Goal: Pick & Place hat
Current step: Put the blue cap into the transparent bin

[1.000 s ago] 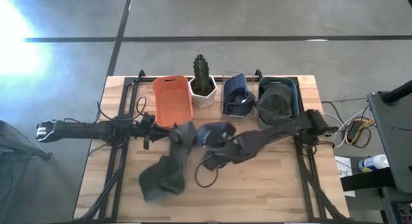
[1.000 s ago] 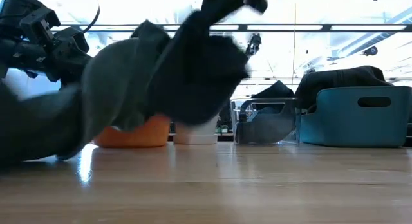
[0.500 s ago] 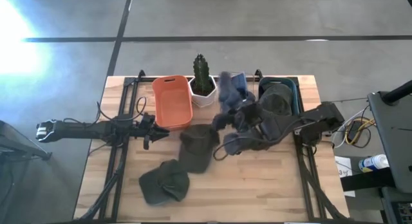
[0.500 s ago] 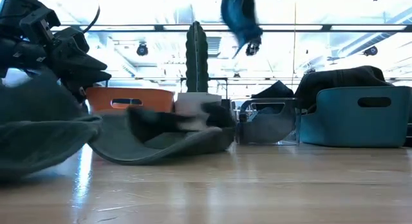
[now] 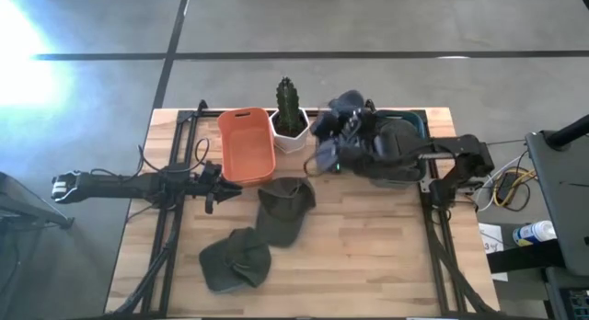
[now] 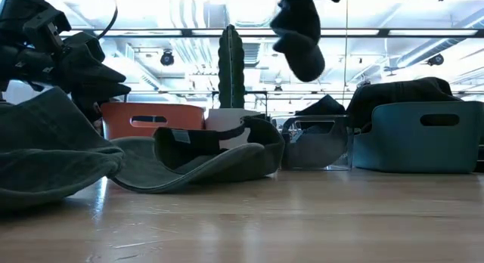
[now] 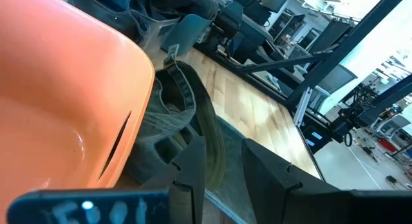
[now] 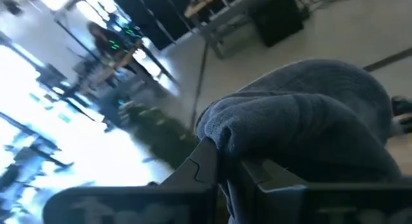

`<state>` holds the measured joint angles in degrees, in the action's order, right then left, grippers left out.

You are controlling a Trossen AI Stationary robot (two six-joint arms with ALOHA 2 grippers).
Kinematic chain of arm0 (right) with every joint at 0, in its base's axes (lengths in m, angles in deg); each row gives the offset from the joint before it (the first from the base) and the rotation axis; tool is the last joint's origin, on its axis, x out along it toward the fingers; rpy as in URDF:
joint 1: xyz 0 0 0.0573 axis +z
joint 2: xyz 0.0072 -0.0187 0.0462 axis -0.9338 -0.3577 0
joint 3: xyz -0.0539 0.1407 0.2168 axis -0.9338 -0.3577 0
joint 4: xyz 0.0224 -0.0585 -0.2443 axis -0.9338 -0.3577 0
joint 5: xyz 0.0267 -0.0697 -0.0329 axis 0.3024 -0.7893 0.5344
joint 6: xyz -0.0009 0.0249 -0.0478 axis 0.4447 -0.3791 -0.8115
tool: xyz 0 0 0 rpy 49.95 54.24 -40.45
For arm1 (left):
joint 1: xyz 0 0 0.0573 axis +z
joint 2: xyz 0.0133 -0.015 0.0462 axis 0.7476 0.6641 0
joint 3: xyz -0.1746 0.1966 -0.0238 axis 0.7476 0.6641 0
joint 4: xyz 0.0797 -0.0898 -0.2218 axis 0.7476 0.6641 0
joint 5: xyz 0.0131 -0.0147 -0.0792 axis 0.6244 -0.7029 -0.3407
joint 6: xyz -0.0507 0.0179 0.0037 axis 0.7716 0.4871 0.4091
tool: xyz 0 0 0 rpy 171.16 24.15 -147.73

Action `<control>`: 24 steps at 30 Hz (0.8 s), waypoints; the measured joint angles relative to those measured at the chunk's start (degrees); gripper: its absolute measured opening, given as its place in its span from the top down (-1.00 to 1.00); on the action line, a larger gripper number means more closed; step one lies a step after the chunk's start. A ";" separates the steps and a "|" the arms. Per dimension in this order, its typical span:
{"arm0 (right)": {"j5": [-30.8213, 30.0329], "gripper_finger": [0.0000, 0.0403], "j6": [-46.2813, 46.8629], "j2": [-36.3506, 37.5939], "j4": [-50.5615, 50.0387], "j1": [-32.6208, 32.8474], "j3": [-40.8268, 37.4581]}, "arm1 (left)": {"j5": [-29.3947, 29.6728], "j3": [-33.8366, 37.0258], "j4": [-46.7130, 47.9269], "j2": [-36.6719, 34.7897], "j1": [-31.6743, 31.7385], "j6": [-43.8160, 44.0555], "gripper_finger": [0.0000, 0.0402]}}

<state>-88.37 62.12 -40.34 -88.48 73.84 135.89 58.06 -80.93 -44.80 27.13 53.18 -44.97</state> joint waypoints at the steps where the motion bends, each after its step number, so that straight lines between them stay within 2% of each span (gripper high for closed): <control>1: 1.70 0.94 -1.25 0.37 0.02 -1.18 -0.09 | 0.00 -0.01 0.00 0.00 0.00 0.00 0.53; 7: 11.28 0.94 -7.21 3.90 2.22 -5.25 -2.66 | 0.00 -0.01 0.00 0.00 -0.01 0.00 0.53; 15: 21.43 0.94 -24.65 10.05 31.83 -6.91 -16.85 | 0.00 -0.01 0.00 0.00 -0.01 0.00 0.53; 18: 21.45 0.94 -24.71 12.95 39.27 -7.67 -24.08 | 0.00 0.00 0.02 -0.02 0.00 0.00 0.53; 22: 18.82 0.94 -19.06 19.21 42.98 -9.05 -33.86 | 0.00 -0.01 0.02 -0.02 0.00 0.00 0.53; 24: 22.20 0.94 -19.38 22.57 46.65 -10.63 -39.41 | 0.00 0.01 0.02 -0.01 0.00 0.00 0.53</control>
<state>-66.17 42.74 -17.76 -41.83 63.21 96.49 58.06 -80.92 -44.78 27.12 53.18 -44.97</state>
